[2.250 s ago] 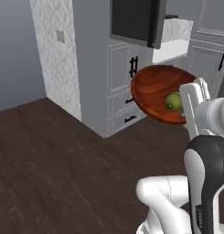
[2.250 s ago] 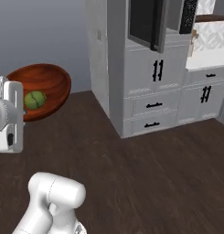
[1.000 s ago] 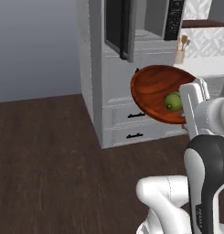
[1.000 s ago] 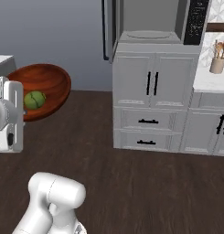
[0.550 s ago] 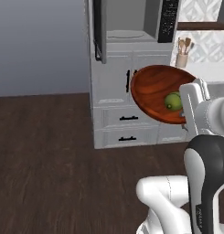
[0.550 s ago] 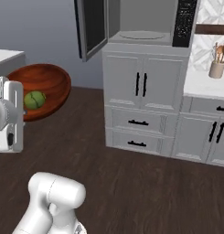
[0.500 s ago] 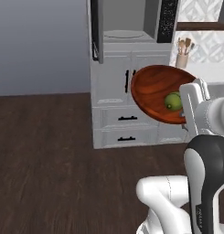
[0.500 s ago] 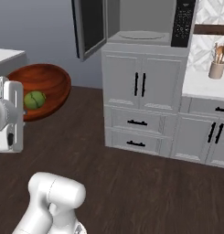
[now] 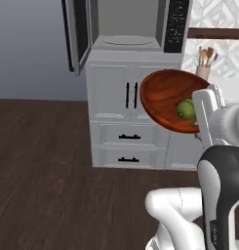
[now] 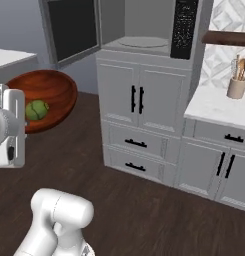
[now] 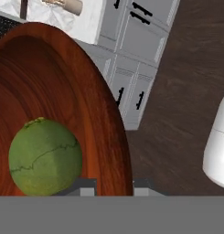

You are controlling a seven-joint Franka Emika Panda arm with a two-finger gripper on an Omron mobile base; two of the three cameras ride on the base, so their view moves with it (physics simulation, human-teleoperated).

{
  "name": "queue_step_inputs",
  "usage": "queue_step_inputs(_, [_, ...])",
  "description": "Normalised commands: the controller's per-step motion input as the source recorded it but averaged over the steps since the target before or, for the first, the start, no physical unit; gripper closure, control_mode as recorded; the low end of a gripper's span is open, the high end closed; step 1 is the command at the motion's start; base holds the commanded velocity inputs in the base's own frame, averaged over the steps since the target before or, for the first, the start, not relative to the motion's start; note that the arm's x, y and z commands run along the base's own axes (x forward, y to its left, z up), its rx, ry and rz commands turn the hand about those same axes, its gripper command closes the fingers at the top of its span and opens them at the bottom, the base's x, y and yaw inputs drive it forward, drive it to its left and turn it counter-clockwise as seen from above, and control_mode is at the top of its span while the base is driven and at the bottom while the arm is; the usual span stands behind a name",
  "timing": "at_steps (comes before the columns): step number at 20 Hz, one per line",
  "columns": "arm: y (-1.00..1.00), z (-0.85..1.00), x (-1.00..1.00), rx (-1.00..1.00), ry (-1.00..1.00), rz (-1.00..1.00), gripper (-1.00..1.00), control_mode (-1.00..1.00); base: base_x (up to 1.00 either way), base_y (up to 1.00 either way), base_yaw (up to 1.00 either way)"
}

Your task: Pick the lime from the sink and place it in the bowl. Then pick the bowl and place it in the microwave. Then close the microwave door and press the start button.

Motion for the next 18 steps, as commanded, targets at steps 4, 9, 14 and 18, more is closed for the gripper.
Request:
queue_step_inputs(4, [0.00,0.00,0.00,0.00,0.00,0.00,1.00,1.00,1.00,-0.96,0.29])
queue_step_inputs(9, [0.00,0.00,0.00,0.00,0.00,0.00,1.00,1.00,1.00,-0.57,0.27])
queue_step_inputs(14, [0.00,0.00,0.00,0.00,0.00,0.00,1.00,1.00,1.00,-0.16,0.33])
queue_step_inputs(18, [0.00,0.00,0.00,0.00,0.00,0.00,1.00,1.00,0.98,-0.28,0.30])
